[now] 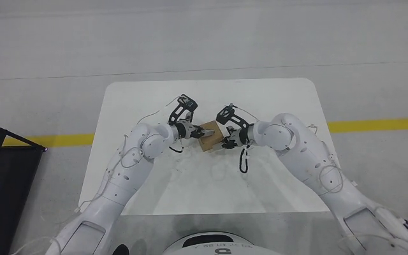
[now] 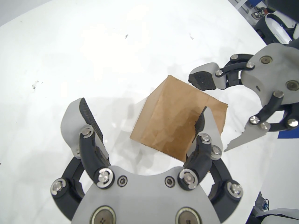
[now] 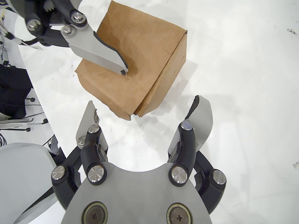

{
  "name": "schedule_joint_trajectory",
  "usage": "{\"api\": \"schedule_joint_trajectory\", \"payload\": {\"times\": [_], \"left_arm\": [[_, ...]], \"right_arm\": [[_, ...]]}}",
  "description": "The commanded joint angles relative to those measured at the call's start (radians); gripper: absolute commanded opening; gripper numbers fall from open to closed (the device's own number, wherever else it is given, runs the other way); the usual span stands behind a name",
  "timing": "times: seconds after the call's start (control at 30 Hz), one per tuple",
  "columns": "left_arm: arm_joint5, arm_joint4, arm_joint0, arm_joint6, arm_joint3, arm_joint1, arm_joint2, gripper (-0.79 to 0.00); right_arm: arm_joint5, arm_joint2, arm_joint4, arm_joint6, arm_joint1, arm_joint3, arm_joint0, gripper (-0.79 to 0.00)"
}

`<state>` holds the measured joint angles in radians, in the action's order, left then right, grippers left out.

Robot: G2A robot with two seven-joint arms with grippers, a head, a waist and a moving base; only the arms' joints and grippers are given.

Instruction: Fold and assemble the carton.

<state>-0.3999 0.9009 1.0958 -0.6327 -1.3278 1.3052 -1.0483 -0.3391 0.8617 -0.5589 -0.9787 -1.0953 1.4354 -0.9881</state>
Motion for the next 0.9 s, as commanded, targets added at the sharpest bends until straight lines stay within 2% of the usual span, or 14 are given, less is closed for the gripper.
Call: {"api": "schedule_joint_trajectory", "payload": {"times": [0.0, 0.07, 0.27, 0.43, 0.53, 0.6, 0.73, 0.77, 0.8, 0.87], "left_arm": [[0.0, 0.001, -0.001, 0.0, 0.001, 0.0, 0.003, 0.0], [0.0, 0.002, -0.001, 0.001, 0.001, -0.001, 0.006, 0.0], [0.001, 0.009, -0.005, -0.003, 0.005, -0.002, 0.015, 0.0], [0.0, 0.014, -0.005, -0.002, 0.004, -0.003, 0.023, 0.0], [0.001, 0.014, -0.005, 0.003, 0.004, -0.004, 0.023, 0.0], [-0.001, 0.009, -0.003, 0.013, 0.003, -0.007, 0.012, 0.0], [-0.023, -0.021, 0.011, 0.036, -0.013, -0.018, -0.035, 0.0], [-0.038, -0.031, 0.017, 0.039, -0.021, -0.022, -0.05, 0.0], [-0.052, -0.041, 0.024, 0.042, -0.028, -0.027, -0.068, 0.0], [-0.084, -0.072, 0.041, 0.044, -0.042, -0.037, -0.108, 0.0]], "right_arm": [[0.007, -0.009, -0.005, 0.006, -0.004, -0.006, 0.006, -0.148], [0.011, -0.015, -0.009, 0.01, -0.006, -0.012, 0.01, -0.179], [0.02, -0.009, -0.012, 0.025, -0.007, -0.019, 0.012, -0.394], [0.017, 0.003, -0.017, 0.027, -0.003, -0.008, 0.004, -0.428], [0.019, 0.021, -0.023, 0.03, 0.002, 0.001, -0.004, -0.403], [0.02, 0.038, -0.03, 0.031, 0.008, 0.013, -0.014, -0.286], [0.009, 0.088, -0.041, 0.037, 0.025, 0.065, -0.053, -0.145], [0.005, 0.102, -0.044, 0.038, 0.03, 0.082, -0.067, -0.089], [0.0, 0.117, -0.042, 0.042, 0.034, 0.1, -0.082, 0.0], [-0.005, 0.136, -0.041, 0.05, 0.04, 0.119, -0.096, 0.0]]}}
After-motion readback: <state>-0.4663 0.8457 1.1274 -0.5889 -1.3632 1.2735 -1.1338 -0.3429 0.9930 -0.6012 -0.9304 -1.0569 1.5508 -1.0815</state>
